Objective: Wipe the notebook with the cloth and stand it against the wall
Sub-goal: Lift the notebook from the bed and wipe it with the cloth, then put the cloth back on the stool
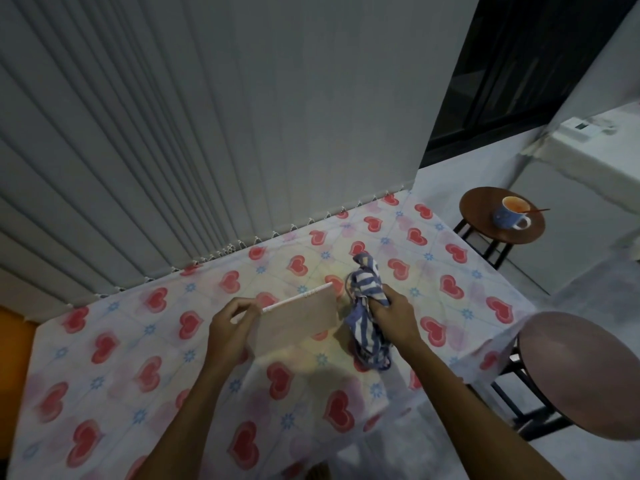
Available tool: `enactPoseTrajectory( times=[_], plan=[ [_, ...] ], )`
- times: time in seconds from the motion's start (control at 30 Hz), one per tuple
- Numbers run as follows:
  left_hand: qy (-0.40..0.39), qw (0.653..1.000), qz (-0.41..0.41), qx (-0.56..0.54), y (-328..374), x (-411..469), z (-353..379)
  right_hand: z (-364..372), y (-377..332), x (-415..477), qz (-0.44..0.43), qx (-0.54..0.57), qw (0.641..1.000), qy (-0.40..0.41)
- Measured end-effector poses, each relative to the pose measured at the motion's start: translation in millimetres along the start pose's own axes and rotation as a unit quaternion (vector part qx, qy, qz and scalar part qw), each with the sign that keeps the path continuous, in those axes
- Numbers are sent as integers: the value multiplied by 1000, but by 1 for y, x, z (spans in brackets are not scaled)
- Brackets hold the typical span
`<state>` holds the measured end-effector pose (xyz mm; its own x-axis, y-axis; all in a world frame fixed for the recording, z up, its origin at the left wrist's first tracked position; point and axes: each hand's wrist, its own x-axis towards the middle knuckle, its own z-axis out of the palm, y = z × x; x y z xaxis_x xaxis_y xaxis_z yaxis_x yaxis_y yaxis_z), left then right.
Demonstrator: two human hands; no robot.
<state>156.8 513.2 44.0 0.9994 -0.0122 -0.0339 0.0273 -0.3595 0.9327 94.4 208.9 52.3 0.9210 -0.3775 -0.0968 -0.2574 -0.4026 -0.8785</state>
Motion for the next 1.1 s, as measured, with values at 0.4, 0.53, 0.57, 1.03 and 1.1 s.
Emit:
enactPoseTrajectory(
  times=[0.4, 0.53, 0.57, 1.03, 1.1],
  plan=[
    [-143, 928, 264, 221, 113, 0, 124, -83, 26, 1, -3, -3, 998, 58],
    [-236, 863, 339, 290, 132, -26, 213, -146, 43, -7, 7, -19, 994, 110],
    [-255, 853, 346, 296, 135, -33, 236, -163, 47, -11, 16, -30, 992, 121],
    [-381, 787, 394, 284, 179, -135, 511, -379, 163, -52, 84, -120, 962, 231],
    [-373, 780, 422, 271, 177, -144, 536, -397, 191, -49, 95, -126, 960, 231]
  ],
)
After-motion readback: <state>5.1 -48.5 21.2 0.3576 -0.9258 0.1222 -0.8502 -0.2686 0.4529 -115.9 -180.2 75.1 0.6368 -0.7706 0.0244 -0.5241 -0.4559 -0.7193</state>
